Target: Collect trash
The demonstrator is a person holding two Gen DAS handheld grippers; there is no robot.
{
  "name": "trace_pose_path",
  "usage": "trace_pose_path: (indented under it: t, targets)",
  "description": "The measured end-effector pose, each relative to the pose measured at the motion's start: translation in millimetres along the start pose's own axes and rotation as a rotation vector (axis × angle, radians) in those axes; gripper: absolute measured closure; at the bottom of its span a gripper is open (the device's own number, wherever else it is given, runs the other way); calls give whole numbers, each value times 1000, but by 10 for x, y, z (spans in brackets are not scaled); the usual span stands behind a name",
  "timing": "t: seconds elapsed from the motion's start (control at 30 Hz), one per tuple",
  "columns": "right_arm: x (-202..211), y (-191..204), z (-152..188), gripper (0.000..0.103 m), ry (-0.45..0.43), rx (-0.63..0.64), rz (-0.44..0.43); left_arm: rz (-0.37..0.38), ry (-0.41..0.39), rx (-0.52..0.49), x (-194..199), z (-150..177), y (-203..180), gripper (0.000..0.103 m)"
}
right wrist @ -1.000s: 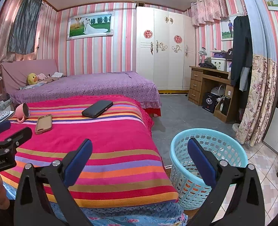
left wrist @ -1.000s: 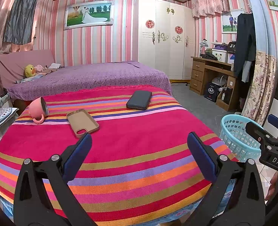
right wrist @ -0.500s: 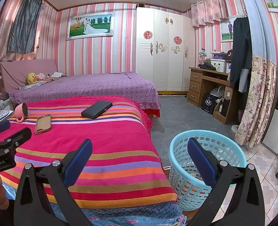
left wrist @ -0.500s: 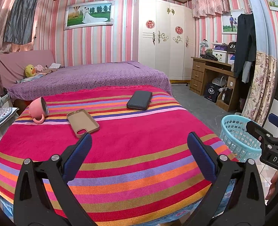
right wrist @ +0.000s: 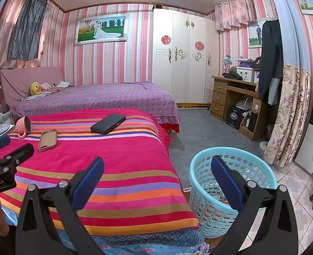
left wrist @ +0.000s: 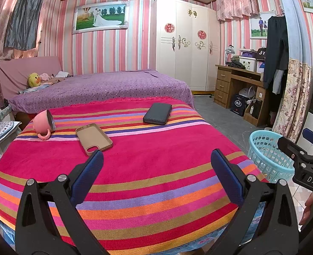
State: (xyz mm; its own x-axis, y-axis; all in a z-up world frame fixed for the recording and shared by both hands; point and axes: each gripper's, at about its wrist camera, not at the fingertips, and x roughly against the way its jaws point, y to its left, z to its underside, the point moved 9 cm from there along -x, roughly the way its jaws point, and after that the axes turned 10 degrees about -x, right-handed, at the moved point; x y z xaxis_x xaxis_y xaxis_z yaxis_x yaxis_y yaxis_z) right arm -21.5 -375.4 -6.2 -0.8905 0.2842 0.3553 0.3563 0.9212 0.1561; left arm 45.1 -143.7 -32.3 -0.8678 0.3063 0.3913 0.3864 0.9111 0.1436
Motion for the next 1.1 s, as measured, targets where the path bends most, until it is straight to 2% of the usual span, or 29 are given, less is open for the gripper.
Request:
trace_pose_path:
  t: [1.1]
  targets:
    - [-8, -24, -9, 5, -3, 1, 3, -1, -4, 1, 8, -3, 15, 5]
